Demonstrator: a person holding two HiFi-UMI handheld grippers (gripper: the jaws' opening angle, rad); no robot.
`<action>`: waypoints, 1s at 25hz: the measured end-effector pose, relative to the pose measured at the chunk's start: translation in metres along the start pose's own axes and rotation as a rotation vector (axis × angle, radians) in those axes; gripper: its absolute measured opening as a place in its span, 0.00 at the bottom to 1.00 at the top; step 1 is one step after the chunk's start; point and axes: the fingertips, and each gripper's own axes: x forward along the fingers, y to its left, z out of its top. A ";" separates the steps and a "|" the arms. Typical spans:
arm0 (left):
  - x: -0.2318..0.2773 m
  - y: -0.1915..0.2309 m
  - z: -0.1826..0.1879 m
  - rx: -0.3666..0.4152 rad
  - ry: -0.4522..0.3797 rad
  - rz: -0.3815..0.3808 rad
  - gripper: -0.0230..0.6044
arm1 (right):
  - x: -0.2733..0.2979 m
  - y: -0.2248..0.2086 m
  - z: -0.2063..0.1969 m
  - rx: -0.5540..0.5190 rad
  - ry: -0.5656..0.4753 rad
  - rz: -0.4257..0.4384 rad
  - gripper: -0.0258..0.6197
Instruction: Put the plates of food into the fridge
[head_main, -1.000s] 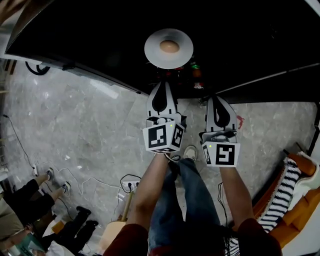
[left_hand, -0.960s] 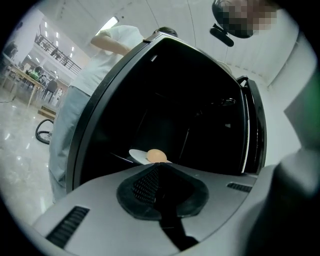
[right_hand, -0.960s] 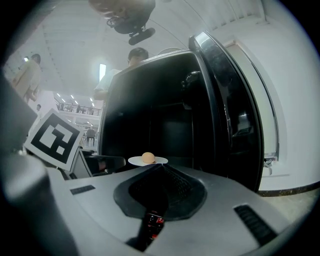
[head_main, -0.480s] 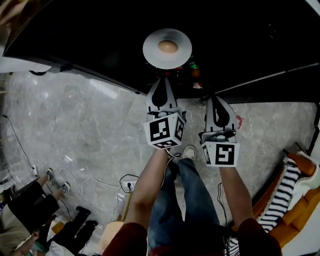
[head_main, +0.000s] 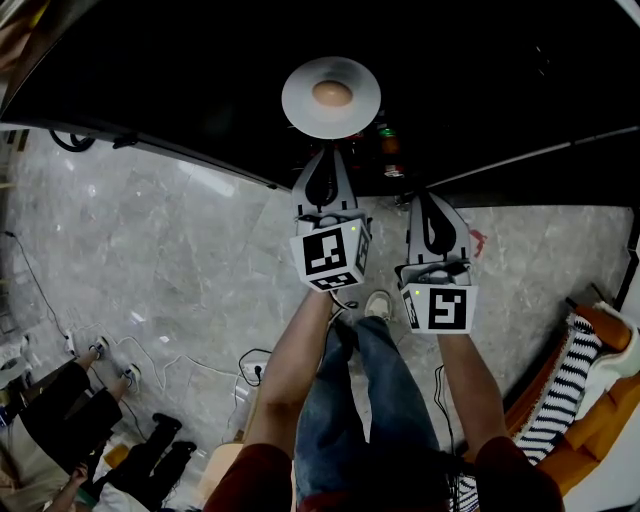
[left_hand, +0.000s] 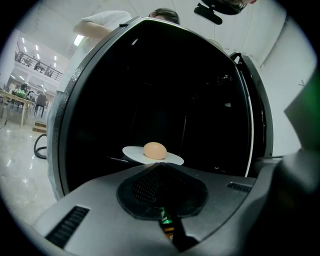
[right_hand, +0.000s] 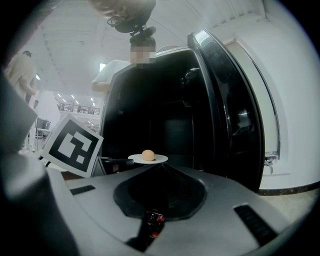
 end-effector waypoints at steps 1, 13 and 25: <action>0.001 0.000 0.000 0.004 0.001 0.003 0.05 | 0.000 0.000 -0.001 0.000 0.001 0.000 0.06; 0.011 0.004 -0.001 0.021 0.003 0.015 0.05 | 0.003 -0.006 -0.003 0.002 0.003 -0.007 0.06; 0.018 0.000 0.005 0.069 -0.002 0.009 0.05 | 0.005 -0.005 -0.002 0.003 0.004 -0.003 0.06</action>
